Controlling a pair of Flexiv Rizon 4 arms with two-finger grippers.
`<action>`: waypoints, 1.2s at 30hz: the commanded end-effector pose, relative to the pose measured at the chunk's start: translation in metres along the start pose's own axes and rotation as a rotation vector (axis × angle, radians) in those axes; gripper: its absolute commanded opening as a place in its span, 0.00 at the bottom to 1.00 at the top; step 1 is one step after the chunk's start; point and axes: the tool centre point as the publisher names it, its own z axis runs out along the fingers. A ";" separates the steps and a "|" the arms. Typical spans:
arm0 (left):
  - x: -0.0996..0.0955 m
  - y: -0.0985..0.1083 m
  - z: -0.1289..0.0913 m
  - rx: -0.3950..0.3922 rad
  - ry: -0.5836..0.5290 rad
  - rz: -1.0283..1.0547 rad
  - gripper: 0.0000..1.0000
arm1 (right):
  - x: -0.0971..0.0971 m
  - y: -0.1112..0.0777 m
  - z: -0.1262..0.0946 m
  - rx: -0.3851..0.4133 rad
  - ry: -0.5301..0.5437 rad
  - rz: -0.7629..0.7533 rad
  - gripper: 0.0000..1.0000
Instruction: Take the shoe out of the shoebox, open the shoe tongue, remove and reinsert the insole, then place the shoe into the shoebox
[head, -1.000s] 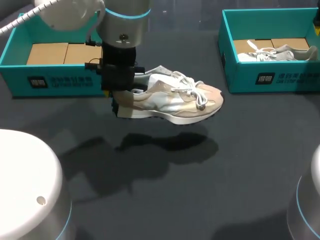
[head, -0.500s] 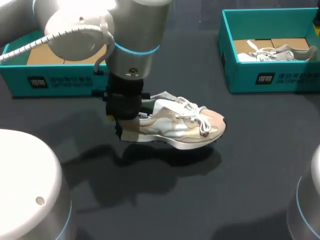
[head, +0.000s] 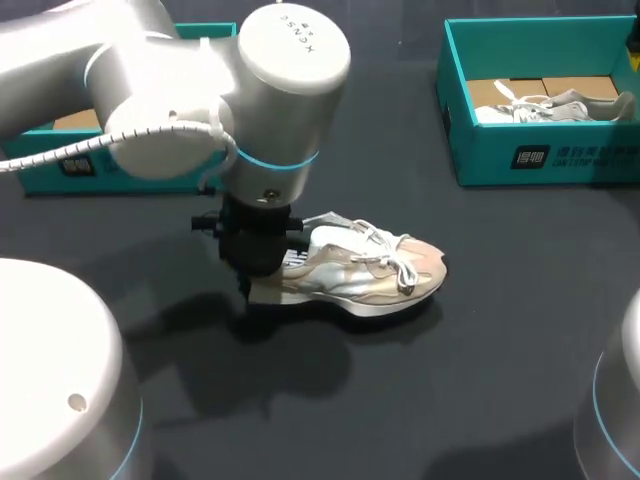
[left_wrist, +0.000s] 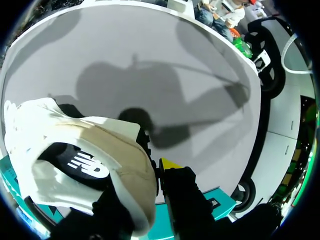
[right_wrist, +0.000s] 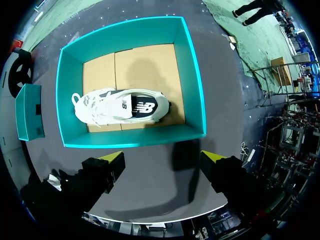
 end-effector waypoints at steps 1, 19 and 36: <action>-0.005 -0.003 0.012 -0.004 0.000 -0.004 0.00 | 0.000 0.000 0.000 0.000 0.001 0.000 1.00; -0.020 -0.011 0.044 -0.001 -0.028 0.031 0.00 | 0.000 0.000 0.000 0.000 0.001 0.000 1.00; -0.024 -0.012 0.060 0.015 -0.043 0.061 0.00 | 0.000 0.000 0.000 0.000 0.001 0.000 1.00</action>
